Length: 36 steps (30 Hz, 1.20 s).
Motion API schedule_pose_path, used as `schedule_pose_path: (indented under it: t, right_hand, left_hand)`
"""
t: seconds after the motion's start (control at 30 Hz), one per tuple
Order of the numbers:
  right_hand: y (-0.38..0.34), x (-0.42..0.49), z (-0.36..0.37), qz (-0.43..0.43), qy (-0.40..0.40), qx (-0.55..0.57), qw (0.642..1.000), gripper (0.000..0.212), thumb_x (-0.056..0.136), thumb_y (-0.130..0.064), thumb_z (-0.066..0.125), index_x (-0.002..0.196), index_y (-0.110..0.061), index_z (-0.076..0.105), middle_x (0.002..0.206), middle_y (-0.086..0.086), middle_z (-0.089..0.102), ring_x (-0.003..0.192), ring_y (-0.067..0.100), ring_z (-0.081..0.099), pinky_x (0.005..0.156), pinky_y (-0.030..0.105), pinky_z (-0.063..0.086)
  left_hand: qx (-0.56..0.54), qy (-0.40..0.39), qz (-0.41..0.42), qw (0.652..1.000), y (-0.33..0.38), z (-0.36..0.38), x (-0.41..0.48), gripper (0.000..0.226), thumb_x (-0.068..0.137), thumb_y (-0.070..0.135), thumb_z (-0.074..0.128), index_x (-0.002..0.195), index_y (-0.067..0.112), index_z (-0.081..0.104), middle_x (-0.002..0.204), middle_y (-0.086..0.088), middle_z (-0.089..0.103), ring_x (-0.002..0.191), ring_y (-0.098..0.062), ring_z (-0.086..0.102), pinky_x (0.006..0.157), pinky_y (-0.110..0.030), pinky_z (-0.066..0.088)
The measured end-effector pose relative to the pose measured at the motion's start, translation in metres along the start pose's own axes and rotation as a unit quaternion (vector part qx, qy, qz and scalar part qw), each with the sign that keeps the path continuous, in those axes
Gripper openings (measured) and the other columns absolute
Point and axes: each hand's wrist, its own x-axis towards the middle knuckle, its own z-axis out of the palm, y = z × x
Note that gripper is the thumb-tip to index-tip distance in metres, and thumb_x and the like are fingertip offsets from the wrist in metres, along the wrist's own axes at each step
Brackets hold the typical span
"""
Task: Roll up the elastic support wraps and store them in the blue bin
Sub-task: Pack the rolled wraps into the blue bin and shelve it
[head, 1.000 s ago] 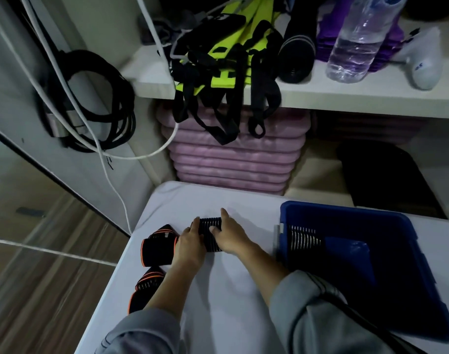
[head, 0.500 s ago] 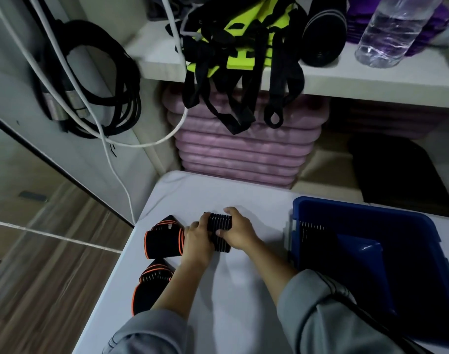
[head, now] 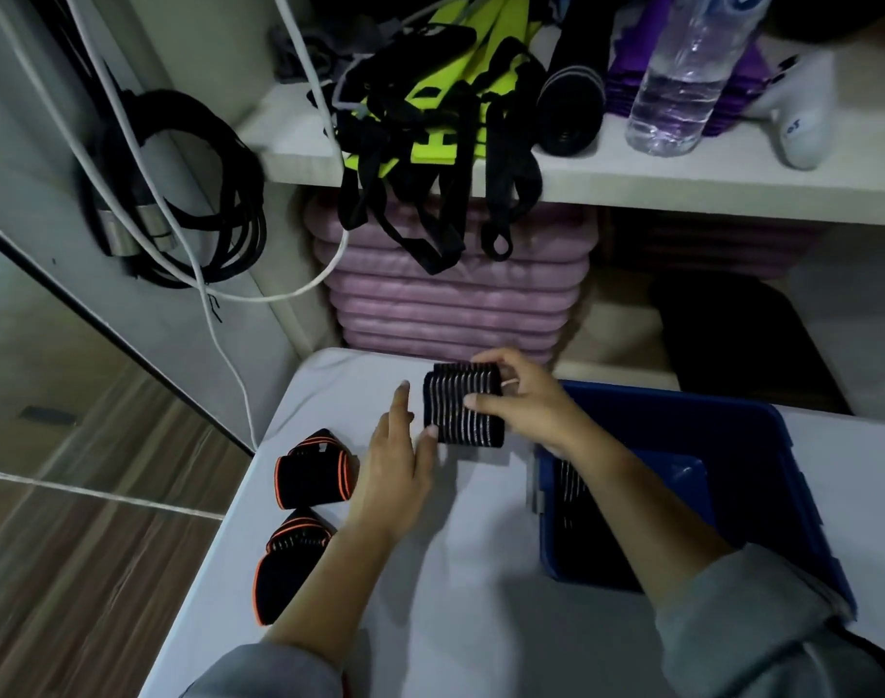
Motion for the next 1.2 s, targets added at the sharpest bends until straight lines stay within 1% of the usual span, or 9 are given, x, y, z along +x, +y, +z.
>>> schedule_pose_path:
  t: [0.13,0.37,0.5,0.6,0.77,0.93,1.03,1.13,1.2]
  right_hand:
    - [-0.012,-0.041,-0.055,-0.021,0.076,0.073,0.994,0.041,0.077,-0.007,0.073,0.113,-0.018,0.057,0.104,-0.001,0.062,0.094,0.012,0.062,0.082,0.029,0.055]
    - [0.036,-0.093,-0.109,0.043,0.167,0.06,0.983,0.039,0.077,-0.007,0.073,0.109,-0.019,0.054,0.099,0.004,0.057,0.092,0.019,0.059,0.074,0.025,0.05]
    - [0.078,-0.091,-0.1,0.11,0.178,0.007,0.978,0.035,0.077,-0.012,0.075,0.101,-0.024,0.054,0.105,0.006,0.051,0.095,0.024,0.058,0.078,0.04,0.054]
    - [0.098,-0.082,-0.082,0.121,0.14,0.011,0.983,0.035,0.077,-0.007,0.074,0.102,-0.019,0.053,0.108,0.009,0.051,0.09,0.022,0.057,0.072,0.033,0.053]
    - [0.117,-0.072,-0.071,0.082,0.155,-0.094,0.98,0.039,0.075,-0.009,0.076,0.107,-0.007,0.055,0.112,0.013,0.045,0.096,0.02,0.049,0.08,0.028,0.044]
    - [0.122,-0.071,-0.07,0.058,0.12,-0.179,0.975,0.032,0.082,-0.017,0.07,0.109,-0.012,0.053,0.119,0.011,0.044,0.106,0.025,0.052,0.089,0.029,0.044]
    - [0.12,-0.071,-0.069,0.056,0.109,-0.178,0.976,0.033,0.086,-0.02,0.065,0.116,-0.015,0.051,0.125,0.013,0.039,0.105,0.027,0.051,0.084,0.024,0.042]
    - [0.114,-0.076,-0.071,0.068,0.109,-0.174,0.976,0.04,0.087,-0.03,0.064,0.122,-0.019,0.049,0.126,0.015,0.041,0.115,0.032,0.049,0.092,0.03,0.043]
    - [0.105,-0.084,-0.07,0.039,0.154,-0.19,0.969,0.043,0.085,-0.034,0.064,0.122,-0.018,0.05,0.122,0.016,0.046,0.114,0.035,0.048,0.096,0.039,0.043]
  left_hand:
    - [-0.002,-0.03,0.06,0.998,0.037,0.008,-0.006,0.05,0.097,0.032,0.04,0.144,0.023,0.027,0.133,-0.007,0.046,0.118,-0.022,0.05,0.099,-0.039,0.043]
    - [0.017,-0.148,0.102,0.983,0.072,0.044,-0.021,0.048,0.096,0.023,0.043,0.142,0.017,0.031,0.139,-0.008,0.04,0.12,-0.024,0.046,0.103,-0.035,0.04]
    - [0.023,-0.177,0.084,0.98,0.08,0.055,-0.029,0.051,0.096,0.021,0.045,0.144,0.014,0.028,0.136,-0.009,0.038,0.116,-0.025,0.05,0.1,-0.028,0.038]
    - [0.039,-0.174,0.077,0.981,0.082,0.058,-0.033,0.053,0.095,0.016,0.046,0.144,0.012,0.025,0.136,-0.009,0.035,0.116,-0.026,0.05,0.099,-0.027,0.038]
    - [0.084,-0.17,0.073,0.979,0.082,0.062,-0.035,0.054,0.097,0.019,0.043,0.146,0.012,0.021,0.138,-0.01,0.032,0.114,-0.028,0.051,0.099,-0.035,0.043]
    - [0.141,-0.14,0.092,0.976,0.079,0.065,-0.04,0.052,0.098,0.025,0.039,0.146,0.014,0.022,0.142,-0.009,0.032,0.112,-0.03,0.052,0.094,-0.04,0.046]
    - [0.132,-0.121,0.082,0.98,0.079,0.064,-0.045,0.051,0.098,0.028,0.039,0.145,0.015,0.025,0.139,-0.008,0.038,0.114,-0.029,0.051,0.096,-0.041,0.045]
    - [0.093,-0.08,0.054,0.991,0.076,0.054,-0.061,0.048,0.097,0.029,0.042,0.142,0.016,0.033,0.136,-0.007,0.041,0.118,-0.024,0.047,0.099,-0.036,0.042]
    - [0.082,-0.046,0.041,0.995,0.068,0.04,-0.077,0.042,0.096,0.026,0.047,0.136,0.017,0.043,0.129,-0.007,0.047,0.113,-0.025,0.051,0.097,-0.038,0.044]
